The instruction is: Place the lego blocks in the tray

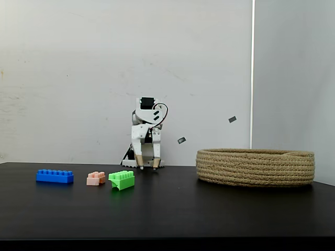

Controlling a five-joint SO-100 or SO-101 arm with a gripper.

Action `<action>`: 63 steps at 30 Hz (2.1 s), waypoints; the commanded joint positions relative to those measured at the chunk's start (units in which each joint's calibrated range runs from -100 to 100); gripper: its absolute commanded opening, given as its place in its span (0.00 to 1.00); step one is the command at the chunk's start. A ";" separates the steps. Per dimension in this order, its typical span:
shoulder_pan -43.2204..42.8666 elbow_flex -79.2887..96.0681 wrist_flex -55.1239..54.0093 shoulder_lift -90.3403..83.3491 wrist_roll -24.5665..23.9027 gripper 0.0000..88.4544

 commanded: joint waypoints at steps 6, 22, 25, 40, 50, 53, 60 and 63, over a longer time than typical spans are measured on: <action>-0.09 0.80 0.54 -0.41 0.15 0.01; -0.83 0.80 -0.96 -0.41 -2.49 0.00; -1.00 0.80 -4.21 -0.41 -6.25 0.00; 2.38 -20.55 -19.28 23.93 -2.98 0.20; 5.35 -51.46 -19.62 61.67 -4.25 0.29; 6.92 -58.67 -19.37 69.67 -3.91 0.30; 9.47 -73.62 -19.37 85.75 -4.74 0.30; 9.80 -79.10 -19.37 91.25 -5.18 0.30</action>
